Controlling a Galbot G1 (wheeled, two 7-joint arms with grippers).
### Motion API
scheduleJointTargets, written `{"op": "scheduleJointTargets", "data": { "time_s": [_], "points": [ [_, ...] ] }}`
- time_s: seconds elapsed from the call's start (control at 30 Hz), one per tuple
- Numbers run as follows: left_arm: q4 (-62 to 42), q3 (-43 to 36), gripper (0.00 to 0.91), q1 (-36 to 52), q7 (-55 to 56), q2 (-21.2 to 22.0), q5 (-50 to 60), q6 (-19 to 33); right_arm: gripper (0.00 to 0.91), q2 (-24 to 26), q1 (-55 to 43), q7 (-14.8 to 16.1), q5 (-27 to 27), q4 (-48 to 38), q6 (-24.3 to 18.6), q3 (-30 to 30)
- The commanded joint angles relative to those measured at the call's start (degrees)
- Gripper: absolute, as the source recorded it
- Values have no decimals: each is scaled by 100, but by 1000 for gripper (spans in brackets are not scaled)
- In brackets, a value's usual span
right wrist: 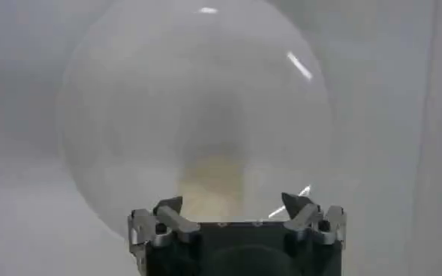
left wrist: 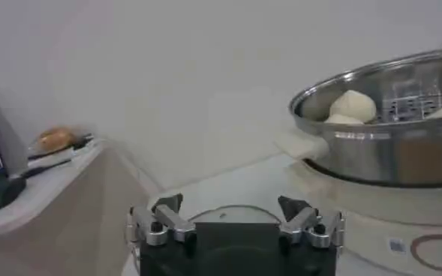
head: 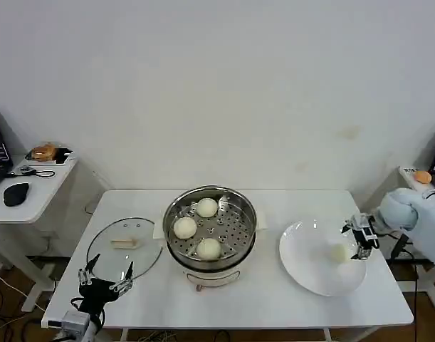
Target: Take steamed baozi put them in steamer then cover it.
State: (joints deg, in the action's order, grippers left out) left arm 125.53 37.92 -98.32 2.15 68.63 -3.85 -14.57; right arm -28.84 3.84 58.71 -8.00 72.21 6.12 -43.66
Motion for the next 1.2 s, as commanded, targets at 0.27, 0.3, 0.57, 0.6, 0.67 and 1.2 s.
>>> {"op": "scheduleJointTargets", "data": {
  "time_s": [0.27, 0.3, 0.57, 0.6, 0.67, 1.2],
  "points": [
    [-48, 66, 907, -6, -1, 0, -5, 3, 907, -548, 442, -50, -252, -702, -93, 324],
    [-59, 69, 907, -2, -1, -1, -3, 3, 907, -590, 444, -48, -266, -731, -88, 328],
    [-86, 94, 907, -7, -5, 9, -6, 2, 806, -713, 458, -24, -353, -863, -47, 316],
    [-94, 96, 907, -3, -4, 11, -7, 4, 796, -733, 449, -22, -377, -903, -55, 315],
    [-97, 97, 907, 4, -4, 19, -6, 4, 776, -775, 443, -29, -391, -956, -44, 320],
    [-27, 154, 907, -59, -1, 53, -11, 12, 625, -750, 267, 31, -345, -897, -26, 312]
  ]
}}
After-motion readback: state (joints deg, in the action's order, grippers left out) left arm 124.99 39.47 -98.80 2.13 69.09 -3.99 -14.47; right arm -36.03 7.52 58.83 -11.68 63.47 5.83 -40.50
